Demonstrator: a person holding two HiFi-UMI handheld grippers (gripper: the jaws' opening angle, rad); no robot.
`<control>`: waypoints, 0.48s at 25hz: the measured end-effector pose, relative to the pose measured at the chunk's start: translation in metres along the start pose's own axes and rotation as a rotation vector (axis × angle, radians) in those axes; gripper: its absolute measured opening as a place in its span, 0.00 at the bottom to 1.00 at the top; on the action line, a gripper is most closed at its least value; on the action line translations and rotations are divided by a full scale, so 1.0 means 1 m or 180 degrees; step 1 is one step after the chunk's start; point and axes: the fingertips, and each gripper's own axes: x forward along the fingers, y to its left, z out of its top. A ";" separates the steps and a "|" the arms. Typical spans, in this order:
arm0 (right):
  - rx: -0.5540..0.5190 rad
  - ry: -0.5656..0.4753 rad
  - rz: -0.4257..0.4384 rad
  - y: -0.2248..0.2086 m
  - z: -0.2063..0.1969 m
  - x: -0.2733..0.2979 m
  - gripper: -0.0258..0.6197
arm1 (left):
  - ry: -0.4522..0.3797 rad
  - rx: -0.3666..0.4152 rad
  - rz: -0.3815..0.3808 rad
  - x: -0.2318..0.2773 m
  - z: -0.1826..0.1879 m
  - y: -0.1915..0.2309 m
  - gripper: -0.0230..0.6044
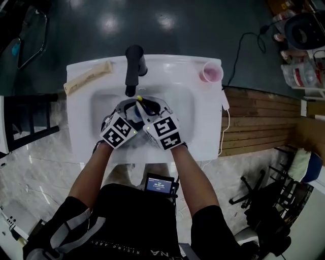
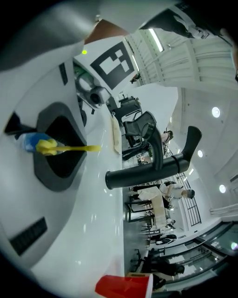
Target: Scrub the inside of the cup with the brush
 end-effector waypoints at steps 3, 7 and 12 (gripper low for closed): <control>-0.0142 0.0035 -0.0041 -0.005 -0.005 0.000 0.10 | -0.0027 -0.0080 0.0047 0.000 0.002 0.003 0.60; -0.0282 0.0127 -0.0038 -0.008 -0.014 -0.001 0.10 | -0.0001 -0.0128 0.0100 -0.003 0.003 0.006 0.60; -0.0287 0.0162 -0.0023 -0.007 -0.017 -0.004 0.10 | 0.0018 -0.0153 0.0129 -0.004 0.003 0.006 0.60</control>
